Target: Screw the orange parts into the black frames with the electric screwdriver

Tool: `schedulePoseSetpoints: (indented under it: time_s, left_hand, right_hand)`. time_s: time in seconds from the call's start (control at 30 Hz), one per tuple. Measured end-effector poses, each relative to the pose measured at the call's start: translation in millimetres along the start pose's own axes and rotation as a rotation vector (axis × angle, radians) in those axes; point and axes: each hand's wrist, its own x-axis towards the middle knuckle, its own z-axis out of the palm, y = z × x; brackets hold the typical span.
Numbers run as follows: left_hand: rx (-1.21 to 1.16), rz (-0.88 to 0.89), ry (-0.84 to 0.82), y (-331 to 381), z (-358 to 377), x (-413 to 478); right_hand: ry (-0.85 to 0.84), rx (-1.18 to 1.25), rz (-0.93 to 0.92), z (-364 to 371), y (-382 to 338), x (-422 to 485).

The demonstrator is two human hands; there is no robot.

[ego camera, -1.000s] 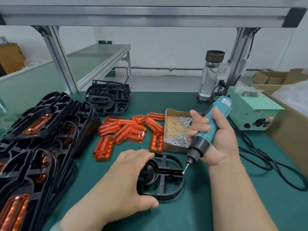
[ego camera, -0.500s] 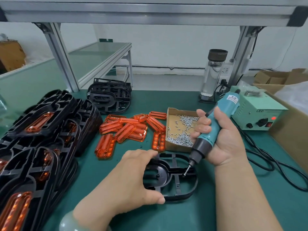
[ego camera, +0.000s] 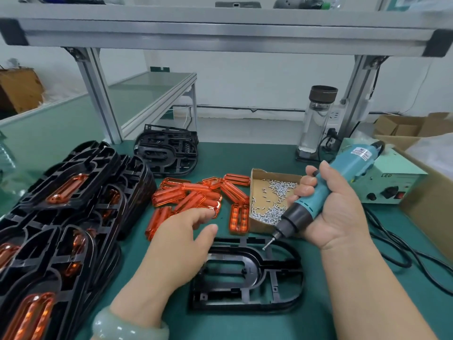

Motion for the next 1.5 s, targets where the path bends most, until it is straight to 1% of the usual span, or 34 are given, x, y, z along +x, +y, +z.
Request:
schedulePoseSetpoints:
  time_s: [0.1,0.17,0.23,0.27,0.37,0.43,0.5,0.53,0.63,0.73,0.87,0.97,1.0,1.07,1.1,1.17,1.2,1.23,1.27,1.37,1.43,1.5]
  left_hand:
    - [0.060,-0.093,0.173,-2,2,21]
    - [0.143,-0.165,0.236,-5,3,34]
    - [0.274,-0.270,0.181,-10,7,44]
    - [0.327,-0.288,0.146,-12,11,47]
    - [0.388,-0.184,0.126,-5,26,52]
    - [0.446,-0.152,0.025,8,35,58]
    - [0.562,-0.138,-0.101,21,43,64]
    - [0.610,-0.133,-0.130,27,44,67]
    - [0.633,-0.151,-0.161,37,46,74]
    - [0.640,-0.173,-0.142,40,44,78]
    - [0.613,-0.152,-0.157,38,43,77]
    - [0.486,-0.185,-0.200,30,35,75]
    - [0.402,-0.203,-0.191,26,32,73]
    - [0.181,-0.242,-0.105,18,25,67]
    - [0.025,-0.263,-0.047,14,23,63]
    - [-0.404,-0.329,0.022,10,18,50]
    - [-0.602,-0.367,0.019,9,15,43]
    - [-0.742,-0.385,-0.005,8,14,36]
    - [-0.814,-0.381,-0.040,9,14,30]
    - [-0.933,-0.339,-0.113,15,17,15]
    - [-0.995,-0.328,-0.136,18,20,10]
    - [-1.006,-0.327,-0.121,21,24,8]
  right_hand:
    - [-0.001,0.036,-0.031,-10,1,-1]
    - [-0.028,0.075,-0.050,-17,4,-2]
    - [-0.067,0.098,-0.046,-22,5,-3]
    - [-0.080,0.102,-0.039,-24,4,-4]
    - [-0.109,0.130,-0.011,-25,2,-4]
    - [-0.110,0.159,0.000,-25,2,-4]
    - [-0.108,0.172,0.006,-25,2,-4]
    - [-0.106,0.172,0.011,-25,2,-4]
    - [-0.100,0.168,0.022,-25,2,-4]
    - [-0.094,0.158,0.033,-24,3,-3]
    - [-0.096,0.146,0.054,-22,6,-4]
    - [-0.099,0.123,0.071,-23,9,-6]
    - [-0.101,0.116,0.079,-23,10,-6]
    - [-0.097,0.110,0.092,-22,12,-7]
    - [-0.095,0.109,0.097,-22,12,-7]
    - [-0.091,0.103,0.104,-22,13,-7]
    - [-0.090,0.101,0.107,-21,13,-7]
    - [-0.093,0.099,0.113,-21,14,-8]
    - [-0.099,0.099,0.118,-21,14,-8]
    - [-0.119,0.104,0.145,-19,15,-11]
    - [-0.145,0.104,0.167,-18,17,-13]
    - [-0.187,0.101,0.208,-17,19,-15]
